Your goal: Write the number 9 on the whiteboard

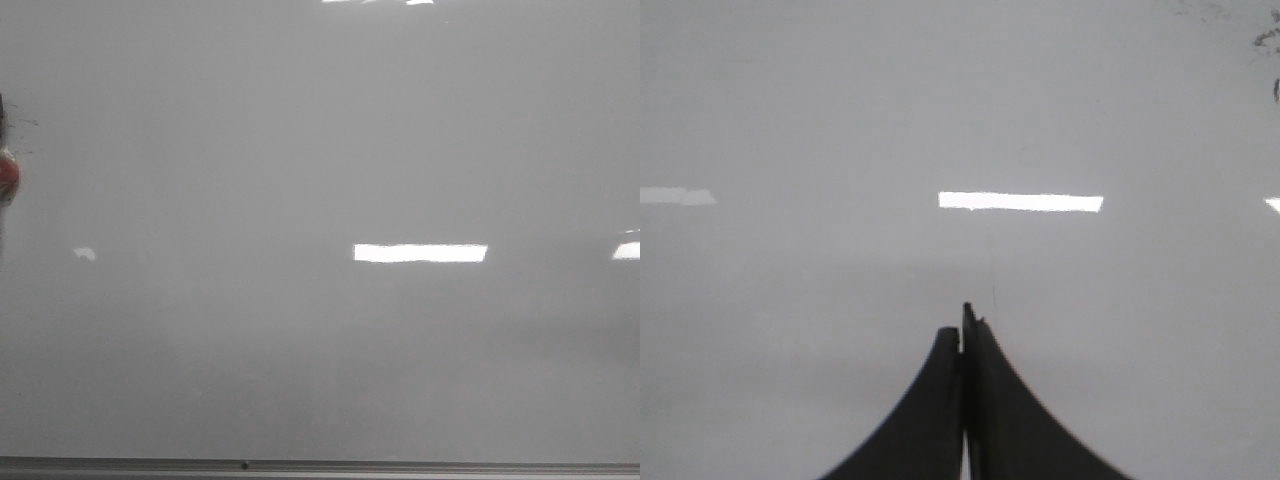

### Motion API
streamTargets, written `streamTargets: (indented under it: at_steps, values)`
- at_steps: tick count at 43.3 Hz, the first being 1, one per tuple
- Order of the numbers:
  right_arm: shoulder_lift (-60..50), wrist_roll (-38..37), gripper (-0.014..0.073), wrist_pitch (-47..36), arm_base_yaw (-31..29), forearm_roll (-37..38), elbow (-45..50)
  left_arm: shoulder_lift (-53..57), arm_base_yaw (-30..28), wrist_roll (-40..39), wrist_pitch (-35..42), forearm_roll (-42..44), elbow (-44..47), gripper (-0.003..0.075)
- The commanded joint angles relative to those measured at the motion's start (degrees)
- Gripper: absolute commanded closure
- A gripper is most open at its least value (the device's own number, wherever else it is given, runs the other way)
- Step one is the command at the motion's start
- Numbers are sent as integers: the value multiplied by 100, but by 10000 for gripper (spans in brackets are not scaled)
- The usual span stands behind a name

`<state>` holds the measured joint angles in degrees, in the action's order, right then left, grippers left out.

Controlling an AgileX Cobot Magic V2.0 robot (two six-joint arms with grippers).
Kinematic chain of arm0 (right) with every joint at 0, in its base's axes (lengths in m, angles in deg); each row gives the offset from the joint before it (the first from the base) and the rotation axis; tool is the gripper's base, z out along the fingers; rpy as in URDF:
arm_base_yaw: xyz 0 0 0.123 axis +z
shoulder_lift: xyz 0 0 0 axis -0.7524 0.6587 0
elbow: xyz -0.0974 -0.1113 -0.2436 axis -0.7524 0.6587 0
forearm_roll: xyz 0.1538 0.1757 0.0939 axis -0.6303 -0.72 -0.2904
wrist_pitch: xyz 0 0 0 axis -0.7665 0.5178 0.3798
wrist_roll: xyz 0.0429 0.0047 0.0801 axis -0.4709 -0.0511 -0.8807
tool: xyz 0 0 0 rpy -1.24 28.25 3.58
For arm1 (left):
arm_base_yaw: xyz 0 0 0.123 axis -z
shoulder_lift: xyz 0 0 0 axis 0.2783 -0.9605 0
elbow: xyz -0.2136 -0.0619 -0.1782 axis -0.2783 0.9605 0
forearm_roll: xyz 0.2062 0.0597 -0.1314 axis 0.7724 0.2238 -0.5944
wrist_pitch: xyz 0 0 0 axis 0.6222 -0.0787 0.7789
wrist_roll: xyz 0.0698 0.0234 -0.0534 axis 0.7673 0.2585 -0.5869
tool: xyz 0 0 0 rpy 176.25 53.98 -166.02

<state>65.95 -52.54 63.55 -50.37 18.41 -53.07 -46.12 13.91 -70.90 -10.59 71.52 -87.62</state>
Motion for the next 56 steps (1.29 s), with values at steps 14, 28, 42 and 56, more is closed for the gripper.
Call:
streamTargets:
  at_steps: [14,28,42,56]
  values:
    - [-108,17,662,-439,-28,55,-20,102,2,-54,431,-20,16,739]
    - [-110,17,662,-450,-28,55,-20,102,2,-54,431,-20,16,739]
    - [-110,17,662,-450,-28,55,-20,102,2,-54,444,-20,16,739]
    - [-110,17,662,-652,-28,55,-27,102,2,-54,524,-20,16,739]
